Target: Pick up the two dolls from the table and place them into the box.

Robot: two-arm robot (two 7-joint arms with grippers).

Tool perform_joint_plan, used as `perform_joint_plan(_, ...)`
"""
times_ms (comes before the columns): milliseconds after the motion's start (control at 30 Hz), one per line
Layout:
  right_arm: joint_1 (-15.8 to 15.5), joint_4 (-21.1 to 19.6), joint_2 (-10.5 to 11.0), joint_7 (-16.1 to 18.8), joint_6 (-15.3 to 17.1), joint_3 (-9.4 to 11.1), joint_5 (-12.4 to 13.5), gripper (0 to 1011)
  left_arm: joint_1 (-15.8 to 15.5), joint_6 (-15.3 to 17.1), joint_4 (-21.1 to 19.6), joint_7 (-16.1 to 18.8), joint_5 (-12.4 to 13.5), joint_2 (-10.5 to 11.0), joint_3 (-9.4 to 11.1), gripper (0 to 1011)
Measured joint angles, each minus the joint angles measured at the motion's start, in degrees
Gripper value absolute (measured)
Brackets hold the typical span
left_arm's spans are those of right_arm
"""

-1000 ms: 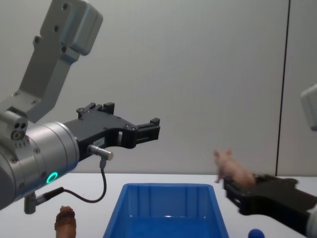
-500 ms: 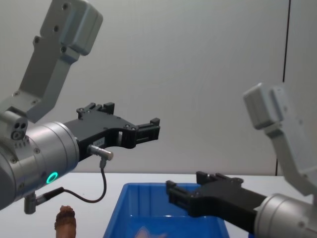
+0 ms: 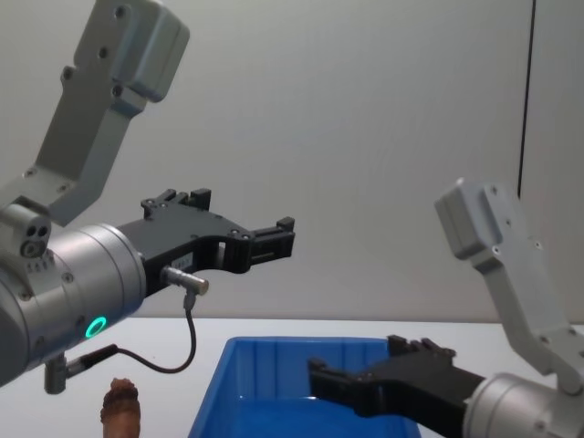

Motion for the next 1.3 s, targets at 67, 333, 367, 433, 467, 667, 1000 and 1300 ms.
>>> perform_joint_plan(67,-0.2,-0.2,0.1,-0.9,0.1,0.1,-0.1,1003,0.0,0.0,0.0,0.0,0.0,0.0,0.0,1001)
perform_joint_plan(333,-2.7,-2.7,1.6,-6.9,0.1,1.1,-0.5,1003,0.0,0.0,0.0,0.0,0.0,0.0,0.0,1001)
perform_joint_plan(367,-2.8,-2.9,1.7,-7.4,0.0,1.1,-0.5,1003,0.0,0.0,0.0,0.0,0.0,0.0,0.0,1001)
perform_joint_plan(433,-3.3,-3.5,2.1,-8.4,0.0,1.4,-0.5,1003,0.0,0.0,0.0,0.0,0.0,0.0,0.0,1001)
perform_joint_plan(467,-3.8,-4.0,2.4,-9.2,-0.1,1.7,-0.5,1003,0.0,0.0,0.0,0.0,0.0,0.0,0.0,1001)
perform_joint_plan(667,-5.2,-5.4,3.6,-11.8,-0.1,2.6,-0.3,1003,0.0,0.0,0.0,0.0,0.0,0.0,0.0,1001)
perform_joint_plan(1000,-6.4,-5.8,4.9,-13.0,0.5,4.0,0.9,1003,0.0,0.0,0.0,0.0,0.0,0.0,0.0,1001)
perform_joint_plan(1300,-5.3,-2.8,4.7,-11.4,1.1,4.2,1.2,1003,0.0,0.0,0.0,0.0,0.0,0.0,0.0,1001)
